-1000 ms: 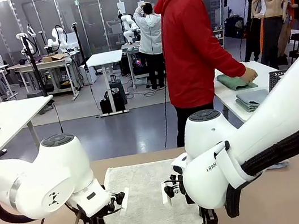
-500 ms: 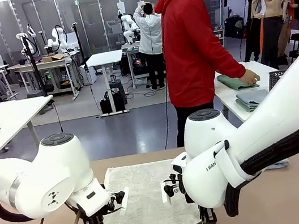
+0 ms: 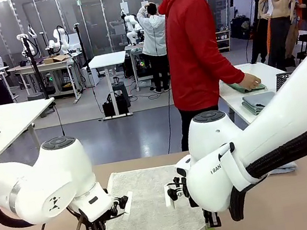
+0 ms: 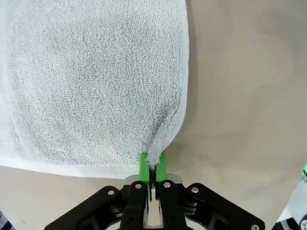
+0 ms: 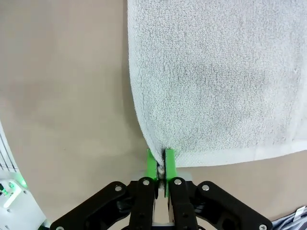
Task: Fold the towels and place them in the basket.
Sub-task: When a person lays out a Towel with hook on the table, fold it in half twice.
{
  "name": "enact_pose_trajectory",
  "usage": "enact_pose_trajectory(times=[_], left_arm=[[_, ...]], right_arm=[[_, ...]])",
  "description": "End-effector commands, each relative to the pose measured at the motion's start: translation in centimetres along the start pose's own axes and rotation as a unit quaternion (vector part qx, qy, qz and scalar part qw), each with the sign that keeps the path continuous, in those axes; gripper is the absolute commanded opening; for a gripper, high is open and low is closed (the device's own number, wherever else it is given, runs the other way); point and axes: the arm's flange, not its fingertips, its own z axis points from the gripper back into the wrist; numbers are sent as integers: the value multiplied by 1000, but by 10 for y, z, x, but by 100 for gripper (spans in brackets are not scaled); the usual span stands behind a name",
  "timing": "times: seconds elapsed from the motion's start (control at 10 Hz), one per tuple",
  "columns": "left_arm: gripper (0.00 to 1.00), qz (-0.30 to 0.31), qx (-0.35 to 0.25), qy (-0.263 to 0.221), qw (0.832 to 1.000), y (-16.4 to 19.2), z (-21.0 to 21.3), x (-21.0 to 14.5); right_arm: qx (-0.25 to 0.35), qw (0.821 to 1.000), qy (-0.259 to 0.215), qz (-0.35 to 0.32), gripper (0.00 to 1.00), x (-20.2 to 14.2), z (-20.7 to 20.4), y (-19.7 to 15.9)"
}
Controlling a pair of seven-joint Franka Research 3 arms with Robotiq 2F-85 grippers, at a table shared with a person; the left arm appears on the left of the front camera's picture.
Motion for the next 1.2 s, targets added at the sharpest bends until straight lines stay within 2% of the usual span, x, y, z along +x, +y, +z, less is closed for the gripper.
enact_pose_trajectory(times=[0.0,0.2,0.3,0.4,0.6,0.7,1.0,1.1], left_arm=[[0,-5,12,3,1000,-3,0,-4],[0,0,12,-5,1000,-3,2,-4],[0,0,0,0,1000,0,0,0],[0,0,0,0,1000,0,0,0],[0,0,0,0,1000,0,0,0],[6,0,0,0,1000,0,0,0],[6,8,33,-1,999,-2,50,3],[6,5,36,-16,999,-2,65,1]], right_arm=[[-5,1000,7,5,0,3,3,-5],[-4,1000,11,6,0,2,4,-8],[15,999,38,-17,0,2,5,-13],[-4,1000,-1,2,0,2,3,-3],[-4,1000,-1,2,0,2,3,-3],[2,1000,9,-1,7,1,5,-4],[-8,1000,-4,12,7,9,39,-14],[-16,1000,-3,14,7,13,52,-19]])
